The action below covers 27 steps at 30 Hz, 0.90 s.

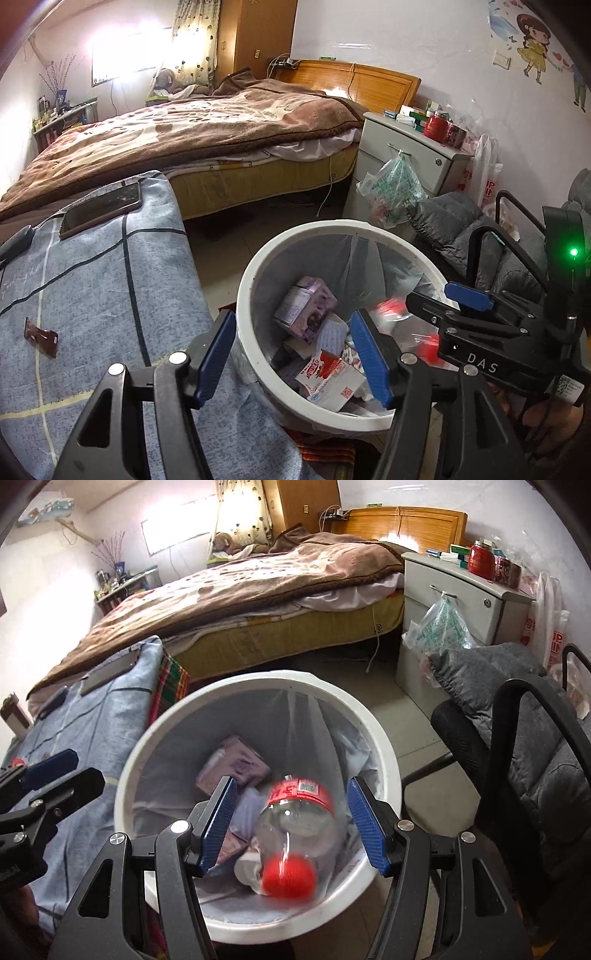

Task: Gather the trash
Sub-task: 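Carry box and bottle over the wastebasket and open both tools to drop them, then move both tools back over the table toward the cup and wrapper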

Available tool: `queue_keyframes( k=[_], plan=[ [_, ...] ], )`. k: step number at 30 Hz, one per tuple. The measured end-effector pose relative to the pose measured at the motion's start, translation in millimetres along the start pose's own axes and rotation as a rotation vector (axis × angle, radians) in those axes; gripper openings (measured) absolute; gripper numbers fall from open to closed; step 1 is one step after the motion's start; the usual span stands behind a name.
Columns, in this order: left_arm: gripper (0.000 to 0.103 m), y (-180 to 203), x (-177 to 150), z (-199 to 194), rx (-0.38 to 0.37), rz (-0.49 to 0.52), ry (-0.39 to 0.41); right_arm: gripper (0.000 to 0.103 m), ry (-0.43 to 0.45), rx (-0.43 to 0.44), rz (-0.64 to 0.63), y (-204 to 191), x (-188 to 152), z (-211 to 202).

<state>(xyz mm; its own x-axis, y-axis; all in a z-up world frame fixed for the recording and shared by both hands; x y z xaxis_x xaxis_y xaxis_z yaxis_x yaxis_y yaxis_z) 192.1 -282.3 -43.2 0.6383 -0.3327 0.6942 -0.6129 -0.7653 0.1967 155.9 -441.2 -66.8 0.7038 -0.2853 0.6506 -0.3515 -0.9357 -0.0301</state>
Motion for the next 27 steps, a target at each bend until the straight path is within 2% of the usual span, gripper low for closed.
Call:
queue_keyframes(
  k=[3,13,27],
  plan=[
    [0.067,-3,1,-7,0.002,-0.006,0.014,0.064,0.015,-0.016,-0.009,-2,2,-2],
    [0.067,-28,-3,-33,0.035,-0.044,0.054,0.064,0.037,0.017,-0.015,-23,4,-11],
    [0.067,-81,-19,-77,0.119,-0.108,0.113,0.064,0.106,0.082,-0.060,-78,6,-28]
  ],
)
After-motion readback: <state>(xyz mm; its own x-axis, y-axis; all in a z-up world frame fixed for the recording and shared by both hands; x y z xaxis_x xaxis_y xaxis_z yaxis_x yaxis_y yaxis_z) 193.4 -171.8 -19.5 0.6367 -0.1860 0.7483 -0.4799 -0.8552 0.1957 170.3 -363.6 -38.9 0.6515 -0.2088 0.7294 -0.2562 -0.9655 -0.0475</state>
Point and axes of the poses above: each gripper's, at about its wrist camera, not at the fingertips, and z roughly the way its jaws point, y to its right, x to its top, the point moved 9 cm from there along z, roughly the way its jaws point, and after that the axes turned 7 degrees about -x, right-handed, at the moved point
